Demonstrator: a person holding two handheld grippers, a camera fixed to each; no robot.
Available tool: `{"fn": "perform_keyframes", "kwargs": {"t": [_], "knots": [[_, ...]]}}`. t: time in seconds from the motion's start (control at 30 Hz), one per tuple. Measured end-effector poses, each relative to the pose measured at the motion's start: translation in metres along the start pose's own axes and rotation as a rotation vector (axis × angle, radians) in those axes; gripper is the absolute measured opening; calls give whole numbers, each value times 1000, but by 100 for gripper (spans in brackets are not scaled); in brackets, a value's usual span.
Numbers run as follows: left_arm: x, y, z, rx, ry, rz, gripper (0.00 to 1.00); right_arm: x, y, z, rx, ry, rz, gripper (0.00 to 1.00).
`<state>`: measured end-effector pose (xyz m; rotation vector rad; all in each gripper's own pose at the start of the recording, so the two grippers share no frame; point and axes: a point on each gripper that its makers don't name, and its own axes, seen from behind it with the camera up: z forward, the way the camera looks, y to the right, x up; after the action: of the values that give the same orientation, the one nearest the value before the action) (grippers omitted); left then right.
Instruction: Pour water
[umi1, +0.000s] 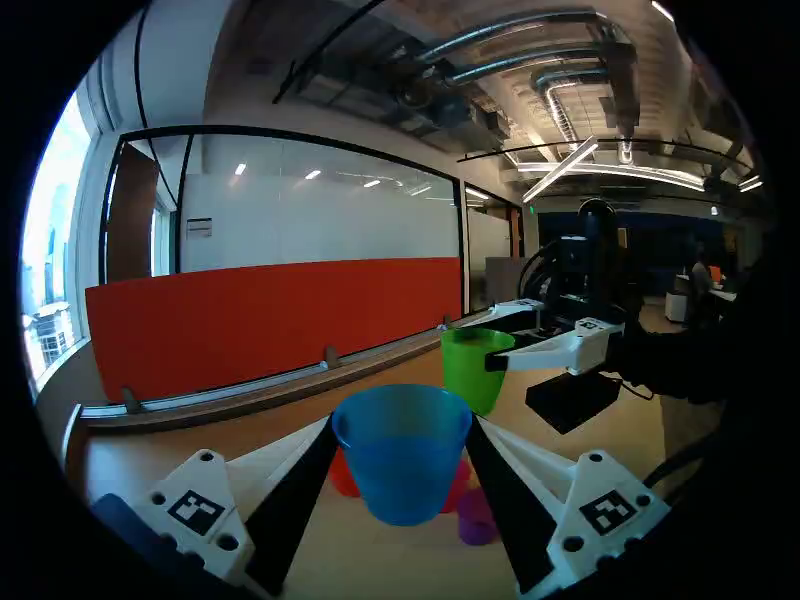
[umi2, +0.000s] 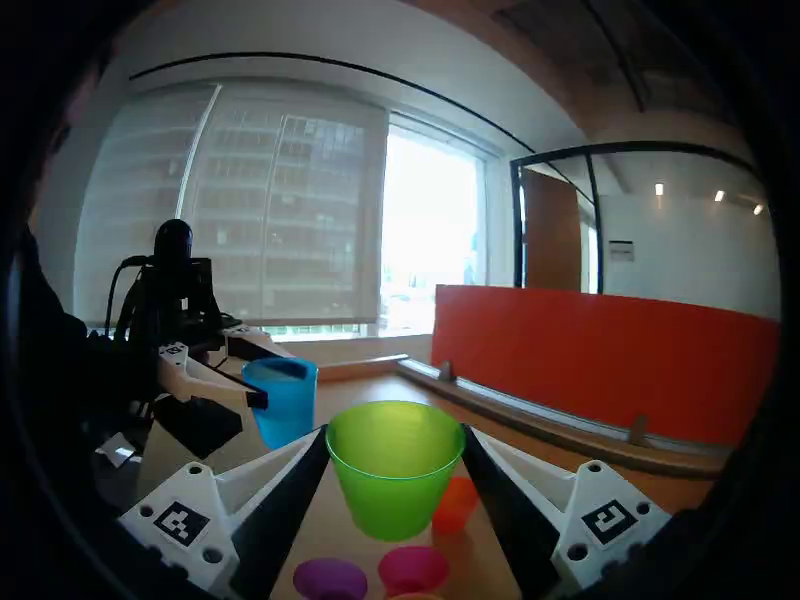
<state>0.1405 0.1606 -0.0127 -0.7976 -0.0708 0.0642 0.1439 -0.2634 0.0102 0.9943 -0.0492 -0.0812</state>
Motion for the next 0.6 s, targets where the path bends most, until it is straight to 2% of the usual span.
{"fn": "perform_keyframes", "kwargs": {"t": [0.27,0.6], "knots": [[4,-1,2,0,1,8,87,1,-3,-1,3,-5,-8,95],[8,-1,3,3,2,46,87,-5,-7,-5,9,-22,8,95]]}}
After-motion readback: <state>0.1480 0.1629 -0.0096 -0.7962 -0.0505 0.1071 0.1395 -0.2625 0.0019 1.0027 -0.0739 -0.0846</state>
